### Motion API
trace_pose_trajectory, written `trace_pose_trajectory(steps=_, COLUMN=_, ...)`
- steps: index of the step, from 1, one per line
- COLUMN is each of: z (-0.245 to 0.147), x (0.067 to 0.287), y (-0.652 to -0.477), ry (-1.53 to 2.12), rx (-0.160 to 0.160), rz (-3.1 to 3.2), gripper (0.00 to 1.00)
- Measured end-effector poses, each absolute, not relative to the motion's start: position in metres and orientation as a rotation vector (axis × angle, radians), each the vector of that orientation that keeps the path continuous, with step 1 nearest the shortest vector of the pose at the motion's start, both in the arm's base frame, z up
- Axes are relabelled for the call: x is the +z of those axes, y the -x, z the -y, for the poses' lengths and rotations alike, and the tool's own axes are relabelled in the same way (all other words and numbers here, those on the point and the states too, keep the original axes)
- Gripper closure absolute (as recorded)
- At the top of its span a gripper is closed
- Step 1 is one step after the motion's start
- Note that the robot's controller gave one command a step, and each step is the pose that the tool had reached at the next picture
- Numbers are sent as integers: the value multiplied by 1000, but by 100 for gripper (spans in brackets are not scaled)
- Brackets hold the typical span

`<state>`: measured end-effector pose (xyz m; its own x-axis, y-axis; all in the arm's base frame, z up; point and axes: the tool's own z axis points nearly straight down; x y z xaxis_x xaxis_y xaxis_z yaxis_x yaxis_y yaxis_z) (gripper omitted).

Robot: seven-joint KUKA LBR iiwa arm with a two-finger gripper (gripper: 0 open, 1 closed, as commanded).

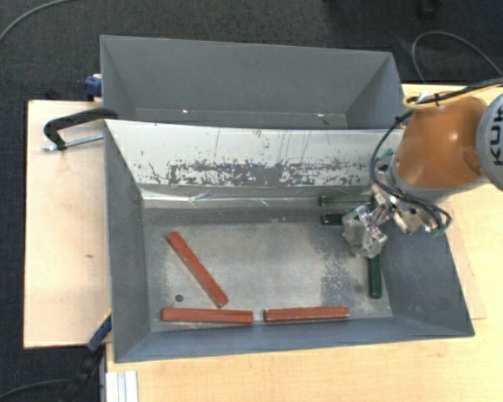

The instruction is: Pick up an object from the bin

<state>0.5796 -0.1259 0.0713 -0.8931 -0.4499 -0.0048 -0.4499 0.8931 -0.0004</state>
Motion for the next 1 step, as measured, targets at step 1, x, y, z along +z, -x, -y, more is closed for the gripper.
trace_pose_trajectory(steps=1, z=126, x=71, y=-579, ry=726, rx=2, rz=-3053, gripper=0)
